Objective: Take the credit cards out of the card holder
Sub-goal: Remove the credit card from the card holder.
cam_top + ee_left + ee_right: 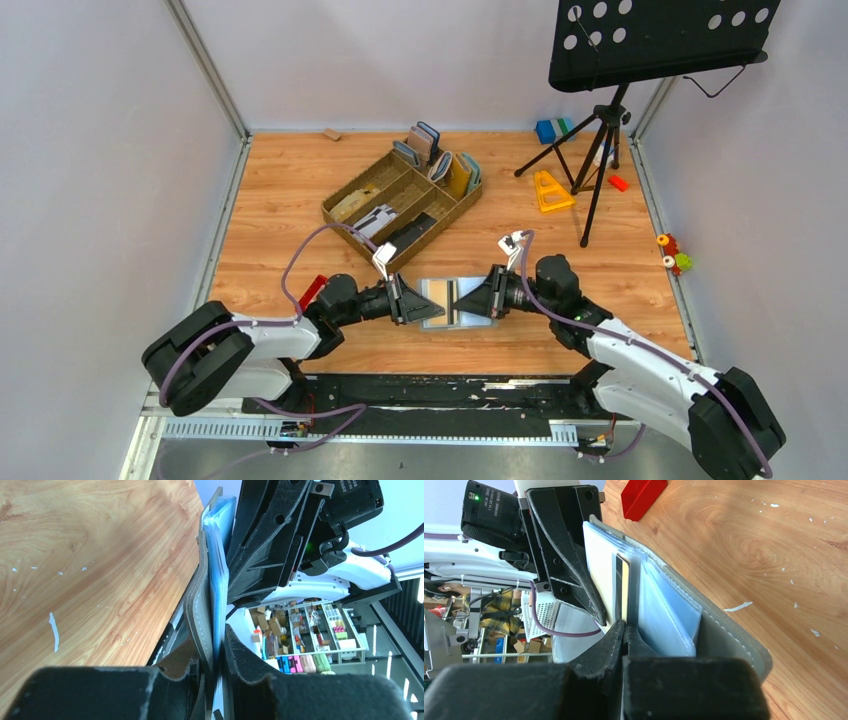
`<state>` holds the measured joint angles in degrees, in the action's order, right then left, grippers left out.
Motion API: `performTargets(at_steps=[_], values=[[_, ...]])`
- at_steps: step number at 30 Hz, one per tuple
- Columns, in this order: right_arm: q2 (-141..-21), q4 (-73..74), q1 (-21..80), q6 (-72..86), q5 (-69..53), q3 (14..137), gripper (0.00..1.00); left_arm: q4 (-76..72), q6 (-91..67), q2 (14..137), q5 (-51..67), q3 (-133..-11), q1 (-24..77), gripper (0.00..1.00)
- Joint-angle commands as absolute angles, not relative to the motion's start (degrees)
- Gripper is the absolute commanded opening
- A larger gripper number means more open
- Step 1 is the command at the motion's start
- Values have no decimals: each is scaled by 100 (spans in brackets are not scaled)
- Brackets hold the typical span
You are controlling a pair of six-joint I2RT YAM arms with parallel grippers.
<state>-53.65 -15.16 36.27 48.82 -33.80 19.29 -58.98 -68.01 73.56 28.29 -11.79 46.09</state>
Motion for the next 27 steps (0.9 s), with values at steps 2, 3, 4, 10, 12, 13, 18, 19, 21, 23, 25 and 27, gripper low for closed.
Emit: performTargets(at_steps=[2,3,4,10,12,13,18,19,21,23,25,27], values=[[-5157,-1068,3617,4645,-2961,2078,0,-6109,-6703,6925,2687,-1211,4584,17],[-5145,-1072,3614,4653,-2962,2055,0,-6062,-6689,6896,2696,-1219,4580,16],[-5131,-1073,3617,4660,-2962,2038,0,-6029,-6681,6880,2706,-1229,4571,16],[-4896,-975,3528,4676,-2936,1978,0,-6011,-6720,6858,2737,-1215,4546,22],[-4837,-931,3502,4661,-2936,1970,0,-6001,-6715,6868,2733,-1213,4544,22],[-4819,-905,3491,4661,-2936,1979,0,-5996,-6715,6868,2733,-1214,4537,22],[-4827,-1033,3441,4685,-3052,1936,0,-5992,-6717,6873,2755,-1213,4527,14],[-4863,-1229,3435,4725,-3187,1915,7,-5994,-6722,6874,2770,-1221,4526,11],[-5006,-1598,3432,4848,-3467,1894,21,-6048,-6727,6904,2829,-1251,4526,5],[-5148,-1818,3441,4937,-3594,1904,25,-6160,-6771,6958,2918,-1285,4526,1],[-5270,-1933,3438,4955,-3637,1952,26,-6198,-6789,7001,3023,-1336,4526,0],[-5401,-2020,3438,4974,-3706,1995,27,-6220,-6785,7038,3070,-1360,4532,0]])
